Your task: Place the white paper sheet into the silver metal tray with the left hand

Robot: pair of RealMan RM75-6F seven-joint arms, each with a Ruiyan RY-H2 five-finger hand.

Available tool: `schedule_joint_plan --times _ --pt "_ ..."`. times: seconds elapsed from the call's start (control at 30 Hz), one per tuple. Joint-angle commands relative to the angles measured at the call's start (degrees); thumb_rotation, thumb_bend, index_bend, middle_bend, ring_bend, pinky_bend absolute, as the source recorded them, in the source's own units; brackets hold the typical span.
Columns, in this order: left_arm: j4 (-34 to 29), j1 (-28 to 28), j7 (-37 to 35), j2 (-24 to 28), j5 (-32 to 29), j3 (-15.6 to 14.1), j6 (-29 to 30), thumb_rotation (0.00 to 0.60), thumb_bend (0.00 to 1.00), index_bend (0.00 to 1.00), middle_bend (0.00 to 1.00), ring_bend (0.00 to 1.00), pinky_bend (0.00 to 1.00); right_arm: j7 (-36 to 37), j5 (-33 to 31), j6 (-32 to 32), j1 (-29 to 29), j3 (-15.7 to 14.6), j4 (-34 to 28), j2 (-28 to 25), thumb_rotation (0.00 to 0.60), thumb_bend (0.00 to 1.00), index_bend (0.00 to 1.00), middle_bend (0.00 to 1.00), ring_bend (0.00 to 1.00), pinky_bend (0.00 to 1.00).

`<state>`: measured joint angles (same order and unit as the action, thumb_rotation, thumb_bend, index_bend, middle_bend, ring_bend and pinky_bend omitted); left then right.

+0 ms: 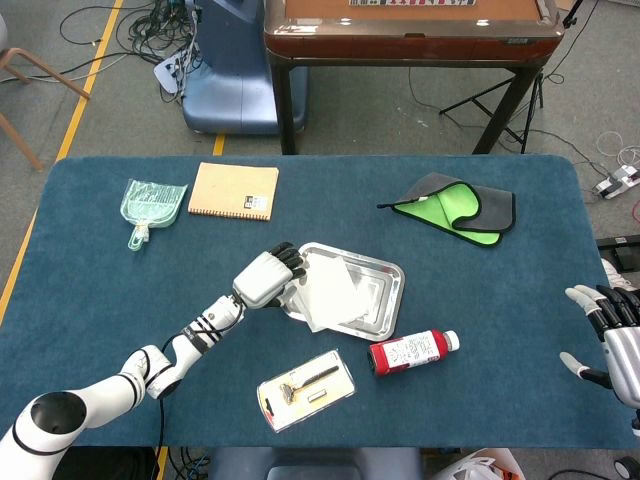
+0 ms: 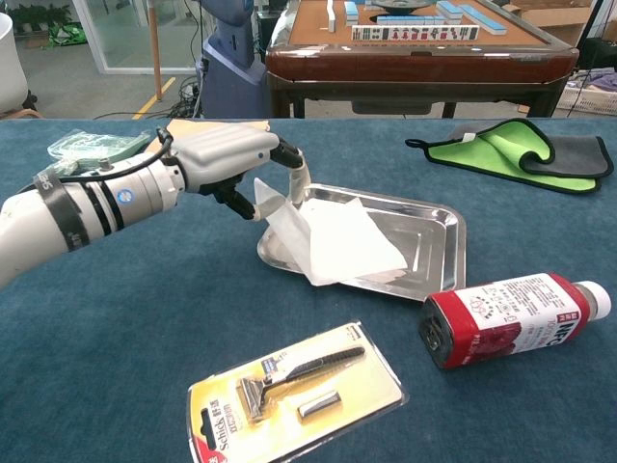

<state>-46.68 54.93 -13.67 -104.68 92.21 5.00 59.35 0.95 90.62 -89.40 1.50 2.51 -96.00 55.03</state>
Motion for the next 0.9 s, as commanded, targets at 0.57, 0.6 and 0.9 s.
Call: schedule_joint_plan --times 0.57,0.6,0.9 --pt "6.27 2.69 -0.79 -4.59 -0.63 0.25 -0.57 0.6 0.4 0.44 0.28 0.19 0.11 -0.33 0.08 -0.53 -0.4 -0.04 -0.35 -0.05 0.6 0.05 0.2 0.2 0.12 0.14" --pt "6.65 2.96 -0.54 -4.86 -0.99 0.52 -0.99 0.6 0.4 0.44 0.28 0.19 0.11 -0.35 0.03 -0.54 -0.43 -0.04 -0.37 -0.05 0.6 0.05 0.2 0.2 0.12 0.14" --pt "8.06 3.36 1.57 -5.76 -3.54 2.08 -2.27 0.6 0.38 0.4 0.27 0.18 0.11 -0.32 -0.08 -0.47 -0.46 0.0 -0.37 -0.07 0.6 0.05 0.2 0.2 0.12 0.14"
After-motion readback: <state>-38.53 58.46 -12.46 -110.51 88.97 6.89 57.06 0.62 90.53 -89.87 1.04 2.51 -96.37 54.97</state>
